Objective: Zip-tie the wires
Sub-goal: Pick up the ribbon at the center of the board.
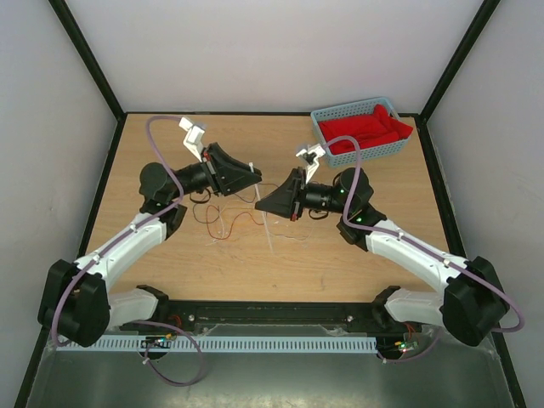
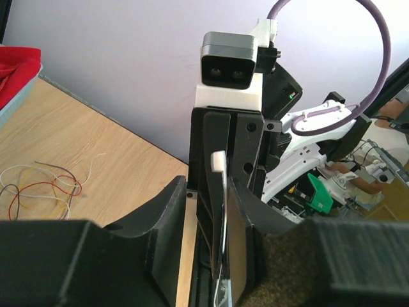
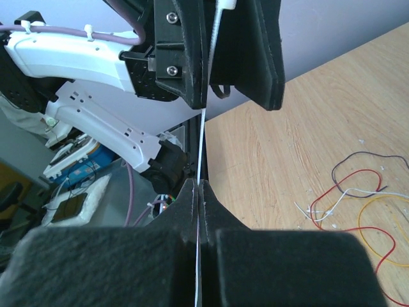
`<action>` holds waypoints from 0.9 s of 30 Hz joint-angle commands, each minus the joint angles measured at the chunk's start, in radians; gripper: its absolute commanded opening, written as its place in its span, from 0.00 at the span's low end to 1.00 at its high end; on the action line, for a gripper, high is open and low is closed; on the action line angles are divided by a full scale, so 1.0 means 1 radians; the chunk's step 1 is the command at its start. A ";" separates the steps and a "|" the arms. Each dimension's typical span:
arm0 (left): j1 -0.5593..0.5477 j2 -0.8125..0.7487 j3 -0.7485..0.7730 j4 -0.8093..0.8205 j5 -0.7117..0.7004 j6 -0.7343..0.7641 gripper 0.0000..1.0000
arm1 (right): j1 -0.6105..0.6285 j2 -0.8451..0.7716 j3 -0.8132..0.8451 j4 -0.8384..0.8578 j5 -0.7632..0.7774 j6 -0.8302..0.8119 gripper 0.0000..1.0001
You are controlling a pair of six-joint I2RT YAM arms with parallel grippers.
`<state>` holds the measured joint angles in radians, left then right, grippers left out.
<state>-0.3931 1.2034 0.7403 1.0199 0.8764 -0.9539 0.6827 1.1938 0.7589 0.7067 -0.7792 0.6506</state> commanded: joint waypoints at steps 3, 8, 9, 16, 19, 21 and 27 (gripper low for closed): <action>-0.019 0.002 0.045 0.078 -0.012 0.023 0.19 | 0.021 0.013 0.022 0.051 0.012 -0.005 0.00; -0.020 -0.002 0.036 0.080 -0.020 0.012 0.00 | 0.022 -0.012 0.014 0.018 0.050 -0.046 0.13; -0.020 -0.001 0.036 0.081 -0.020 0.005 0.00 | 0.022 -0.023 0.015 -0.004 0.060 -0.066 0.17; 0.002 0.060 0.143 0.086 0.139 -0.086 0.00 | 0.020 -0.170 0.033 -0.256 0.178 -0.310 0.67; 0.027 0.092 0.226 0.086 0.251 -0.143 0.00 | 0.020 -0.245 0.024 -0.350 0.285 -0.432 0.77; 0.033 0.119 0.280 0.086 0.338 -0.183 0.00 | 0.020 -0.290 0.011 -0.387 0.343 -0.490 0.79; 0.028 0.183 0.376 0.125 0.512 -0.304 0.00 | 0.020 -0.420 -0.063 -0.386 0.507 -0.610 0.83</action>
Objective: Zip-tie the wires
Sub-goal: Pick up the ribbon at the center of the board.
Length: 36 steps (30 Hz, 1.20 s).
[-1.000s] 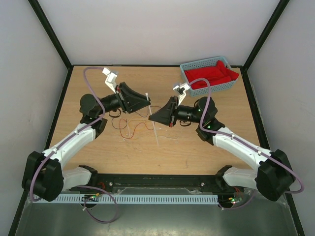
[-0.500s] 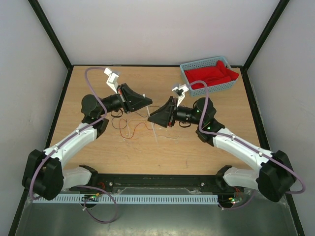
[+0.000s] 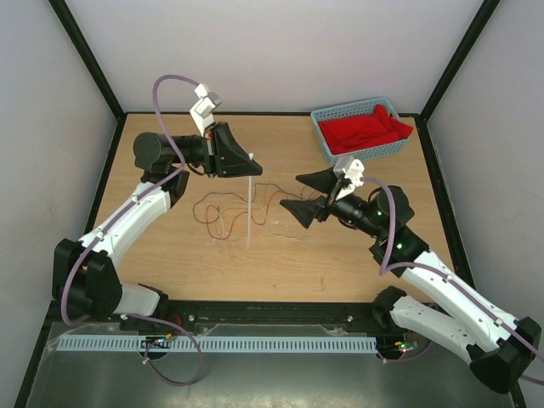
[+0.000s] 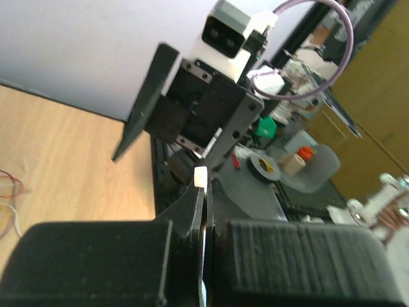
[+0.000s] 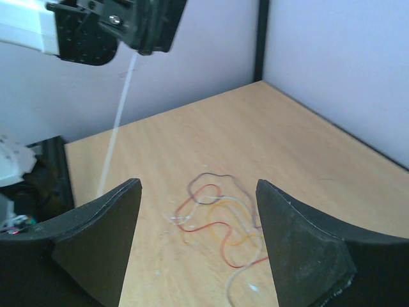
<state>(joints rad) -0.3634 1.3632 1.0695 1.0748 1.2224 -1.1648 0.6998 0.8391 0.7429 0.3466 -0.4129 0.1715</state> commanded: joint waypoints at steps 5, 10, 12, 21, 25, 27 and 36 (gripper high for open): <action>-0.017 0.039 0.072 0.084 0.236 -0.096 0.00 | 0.003 -0.094 -0.084 -0.024 0.195 -0.192 0.85; -0.023 0.032 0.083 0.085 0.261 -0.064 0.00 | 0.003 -0.087 -0.103 -0.012 0.220 -0.207 0.85; -0.028 0.026 0.086 0.086 0.265 -0.041 0.00 | 0.004 -0.089 -0.117 0.008 0.225 -0.208 0.85; -0.051 -0.001 0.098 0.089 0.244 0.046 0.00 | 0.003 -0.092 -0.159 0.056 0.240 -0.222 0.85; -0.022 0.025 0.104 0.090 0.180 0.019 0.00 | 0.003 -0.120 -0.230 0.164 0.252 -0.254 0.86; 0.034 0.060 0.109 0.091 0.116 -0.022 0.00 | 0.003 -0.143 -0.292 0.263 0.248 -0.276 0.86; 0.304 0.368 0.185 0.090 -0.101 0.069 0.00 | 0.003 -0.176 -0.369 0.350 0.247 -0.324 0.88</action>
<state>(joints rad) -0.1143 1.6016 1.1797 1.1435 1.2221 -1.1549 0.6998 0.6739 0.3653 0.6048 -0.1688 -0.1204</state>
